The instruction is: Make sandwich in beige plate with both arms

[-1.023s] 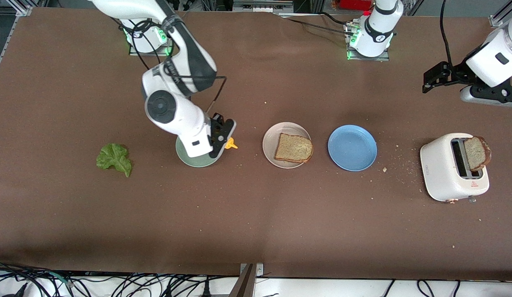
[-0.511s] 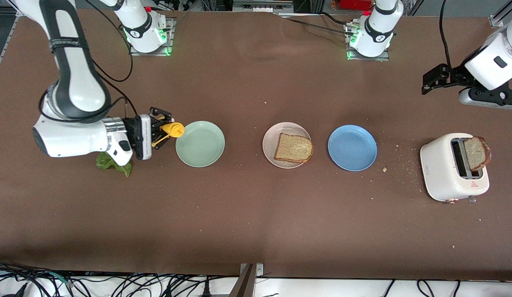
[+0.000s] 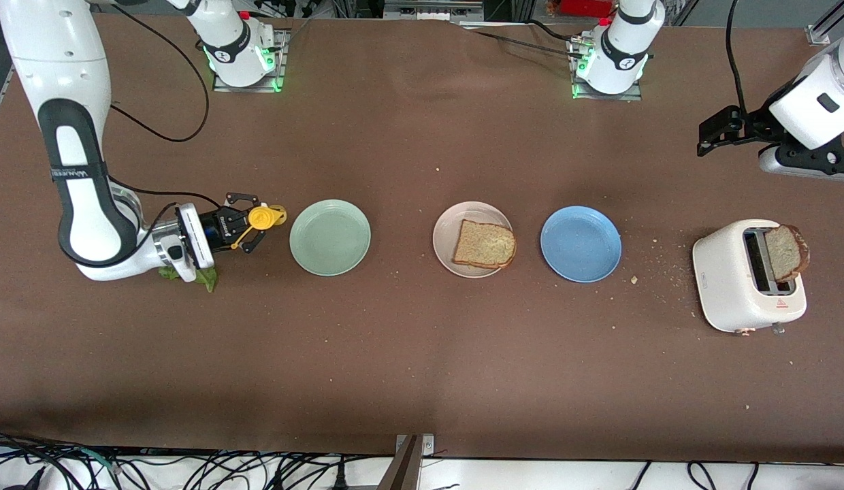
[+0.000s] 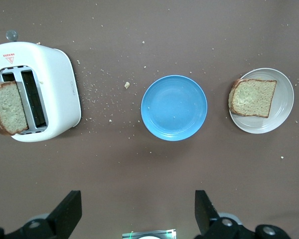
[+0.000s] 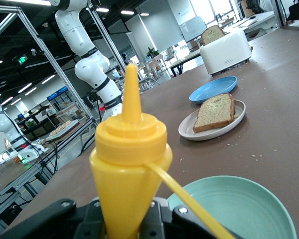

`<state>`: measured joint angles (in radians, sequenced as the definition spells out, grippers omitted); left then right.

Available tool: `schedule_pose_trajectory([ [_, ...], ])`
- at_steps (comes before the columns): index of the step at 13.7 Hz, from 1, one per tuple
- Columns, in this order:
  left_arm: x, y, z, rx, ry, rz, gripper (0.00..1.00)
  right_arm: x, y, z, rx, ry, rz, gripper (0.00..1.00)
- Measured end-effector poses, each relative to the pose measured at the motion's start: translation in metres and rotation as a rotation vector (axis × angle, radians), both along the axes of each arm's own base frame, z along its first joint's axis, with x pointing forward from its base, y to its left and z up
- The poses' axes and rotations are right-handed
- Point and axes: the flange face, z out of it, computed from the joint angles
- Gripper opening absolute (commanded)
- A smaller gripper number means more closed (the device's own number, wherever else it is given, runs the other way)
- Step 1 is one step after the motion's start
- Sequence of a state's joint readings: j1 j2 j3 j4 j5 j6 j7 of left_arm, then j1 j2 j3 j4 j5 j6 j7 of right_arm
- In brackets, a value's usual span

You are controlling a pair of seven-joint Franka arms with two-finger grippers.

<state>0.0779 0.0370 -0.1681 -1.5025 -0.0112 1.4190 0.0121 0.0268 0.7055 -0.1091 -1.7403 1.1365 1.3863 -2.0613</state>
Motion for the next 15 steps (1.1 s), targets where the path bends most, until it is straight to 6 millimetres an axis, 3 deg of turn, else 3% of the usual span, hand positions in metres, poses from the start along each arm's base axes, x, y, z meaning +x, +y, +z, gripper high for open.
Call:
schedule_pose_trajectory([
  [2,0.000,0.000,0.000,0.000,0.000,0.000,1.00,-0.002,-0.005,-0.011,0.015,-0.034,0.010,0.00],
  [8,0.000,0.000,0.000,0.000,0.000,0.000,1.00,0.002,-0.048,-0.010,-0.039,-0.126,0.029,0.00],
  [13,0.005,0.000,-0.003,-0.003,-0.012,0.001,1.00,0.003,-0.056,-0.034,-0.047,-0.217,0.029,0.00],
  [15,0.006,0.000,-0.005,-0.003,-0.011,0.001,1.00,0.003,-0.057,-0.046,-0.049,-0.239,0.032,0.05],
])
